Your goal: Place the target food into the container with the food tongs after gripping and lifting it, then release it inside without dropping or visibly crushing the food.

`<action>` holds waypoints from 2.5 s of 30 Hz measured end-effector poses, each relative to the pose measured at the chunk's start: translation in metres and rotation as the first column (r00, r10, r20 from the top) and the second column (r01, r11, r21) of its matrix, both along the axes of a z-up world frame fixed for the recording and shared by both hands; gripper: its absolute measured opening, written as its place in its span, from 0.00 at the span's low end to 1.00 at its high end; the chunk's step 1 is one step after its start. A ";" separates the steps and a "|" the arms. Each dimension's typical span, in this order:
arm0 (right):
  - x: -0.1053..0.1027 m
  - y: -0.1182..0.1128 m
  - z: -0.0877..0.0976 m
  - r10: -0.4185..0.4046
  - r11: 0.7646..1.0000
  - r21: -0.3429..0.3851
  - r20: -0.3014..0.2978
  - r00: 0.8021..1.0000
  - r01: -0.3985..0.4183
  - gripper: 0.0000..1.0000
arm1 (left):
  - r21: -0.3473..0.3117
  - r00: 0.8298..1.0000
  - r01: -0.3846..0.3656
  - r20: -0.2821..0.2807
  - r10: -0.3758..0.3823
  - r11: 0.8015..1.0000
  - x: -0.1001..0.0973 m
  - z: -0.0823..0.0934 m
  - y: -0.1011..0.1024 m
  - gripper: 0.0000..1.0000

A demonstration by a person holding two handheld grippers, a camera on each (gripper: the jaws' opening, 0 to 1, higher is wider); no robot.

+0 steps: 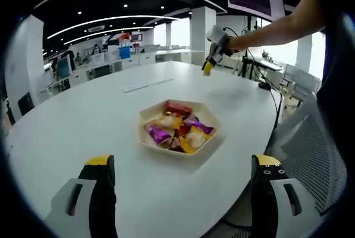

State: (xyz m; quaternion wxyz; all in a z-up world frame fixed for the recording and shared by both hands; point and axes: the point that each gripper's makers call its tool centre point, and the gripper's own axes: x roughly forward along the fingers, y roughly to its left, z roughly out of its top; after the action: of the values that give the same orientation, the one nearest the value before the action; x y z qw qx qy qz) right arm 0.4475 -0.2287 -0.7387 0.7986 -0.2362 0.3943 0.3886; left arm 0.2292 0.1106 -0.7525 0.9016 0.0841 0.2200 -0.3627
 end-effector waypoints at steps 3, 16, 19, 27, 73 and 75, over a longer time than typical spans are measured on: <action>0.000 0.002 0.006 0.002 1.000 -0.003 0.004 1.000 -0.002 0.19 | -0.003 1.000 -0.001 0.004 0.001 1.000 0.000 0.001 0.000 1.00; 0.002 0.004 0.024 -0.012 0.999 -0.030 0.015 1.000 0.013 0.19 | -0.019 0.999 -0.007 0.031 0.007 1.000 0.001 0.008 0.001 1.00; 0.002 0.005 0.027 -0.013 0.999 -0.029 0.017 1.000 0.013 0.19 | -0.023 0.999 -0.008 0.036 0.009 1.000 0.001 0.009 0.001 1.00; -0.002 0.013 0.031 -0.005 1.000 -0.030 0.012 1.000 0.005 0.19 | -0.028 0.999 -0.018 0.044 0.020 0.999 0.002 0.011 0.003 1.00; -0.021 0.153 0.050 0.145 0.987 0.067 0.022 0.989 -0.146 0.19 | -0.032 0.995 -0.044 0.087 0.046 0.999 0.006 0.020 0.009 1.00; -0.025 0.161 0.050 0.154 0.985 0.073 0.022 0.988 -0.155 0.19 | -0.036 0.995 -0.043 0.087 0.046 0.998 0.006 0.021 0.009 1.00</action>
State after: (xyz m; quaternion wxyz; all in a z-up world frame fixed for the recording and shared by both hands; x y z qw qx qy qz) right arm 0.4225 -0.0681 -0.6888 0.7774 -0.2395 0.3535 0.4618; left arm 0.2351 0.1194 -0.7315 0.9196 0.0799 0.1757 -0.3423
